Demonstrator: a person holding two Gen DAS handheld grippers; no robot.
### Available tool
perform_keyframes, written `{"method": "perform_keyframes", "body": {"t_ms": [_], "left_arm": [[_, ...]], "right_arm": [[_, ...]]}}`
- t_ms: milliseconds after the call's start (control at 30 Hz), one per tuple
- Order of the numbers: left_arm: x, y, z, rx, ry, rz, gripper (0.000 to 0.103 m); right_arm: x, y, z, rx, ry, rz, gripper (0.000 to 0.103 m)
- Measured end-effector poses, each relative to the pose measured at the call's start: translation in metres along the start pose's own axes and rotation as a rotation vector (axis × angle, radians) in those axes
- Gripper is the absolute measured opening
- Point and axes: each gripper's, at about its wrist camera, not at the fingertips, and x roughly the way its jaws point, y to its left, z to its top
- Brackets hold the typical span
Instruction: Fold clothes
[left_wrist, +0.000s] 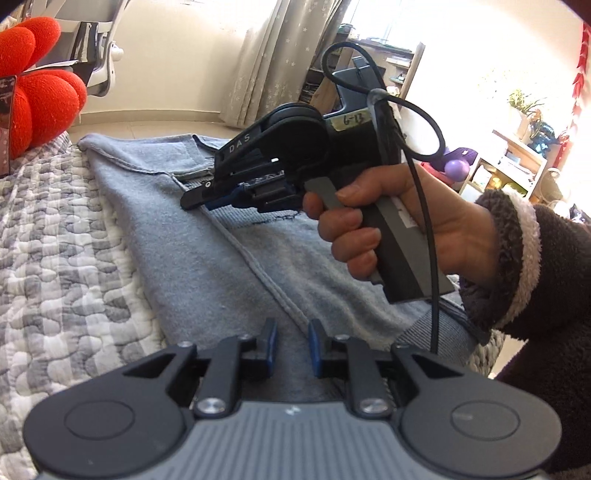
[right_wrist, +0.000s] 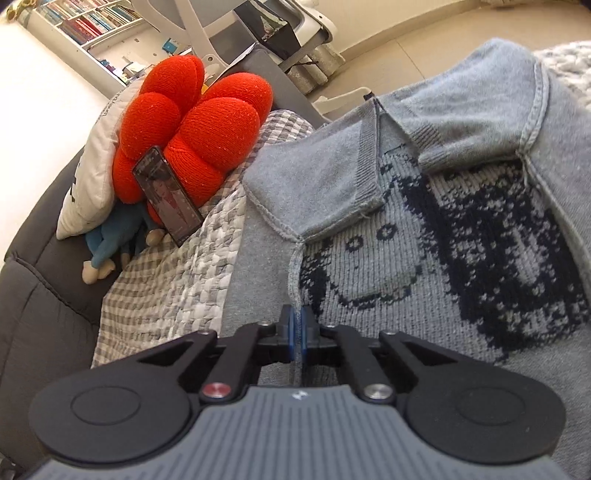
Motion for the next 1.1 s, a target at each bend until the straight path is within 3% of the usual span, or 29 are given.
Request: {"method": "perform_keyframes", "body": {"t_ms": [133, 233, 333, 600, 767, 900, 967, 1000, 1100], "left_arm": [[-0.007, 0.0, -0.011, -0.003, -0.01, -0.056, 0.018], [-0.019, 0.002, -0.011, 0.0, -0.01, -0.067, 0.018], [-0.032, 0.006, -0.002, 0.016, -0.01, -0.045, 0.017], [-0.024, 0.0, -0.003, 0.04, 0.132, -0.164, 0.011], [-0.017, -0.019, -0.012, 0.077, 0.169, -0.216, 0.011], [-0.02, -0.032, -0.01, 0.102, 0.218, -0.298, 0.011], [-0.023, -0.039, -0.008, 0.135, 0.219, -0.286, 0.011], [-0.024, -0.042, -0.007, 0.145, 0.214, -0.269, 0.011], [-0.028, -0.038, -0.002, 0.12, 0.187, -0.235, 0.012]], "right_arm": [[-0.011, 0.009, 0.003, -0.078, 0.018, -0.018, 0.016], [-0.035, 0.012, 0.006, -0.113, 0.043, 0.03, 0.016], [-0.065, 0.013, 0.008, -0.152, 0.039, 0.006, 0.016], [-0.135, -0.018, -0.015, -0.237, 0.13, -0.153, 0.017], [-0.161, -0.036, -0.041, -0.253, 0.239, -0.183, 0.017], [-0.171, -0.031, -0.058, -0.294, 0.315, -0.167, 0.017], [-0.174, -0.025, -0.066, -0.321, 0.333, -0.159, 0.026], [-0.175, -0.023, -0.069, -0.337, 0.338, -0.16, 0.036], [-0.173, -0.017, -0.078, -0.406, 0.34, -0.193, 0.038]]}}
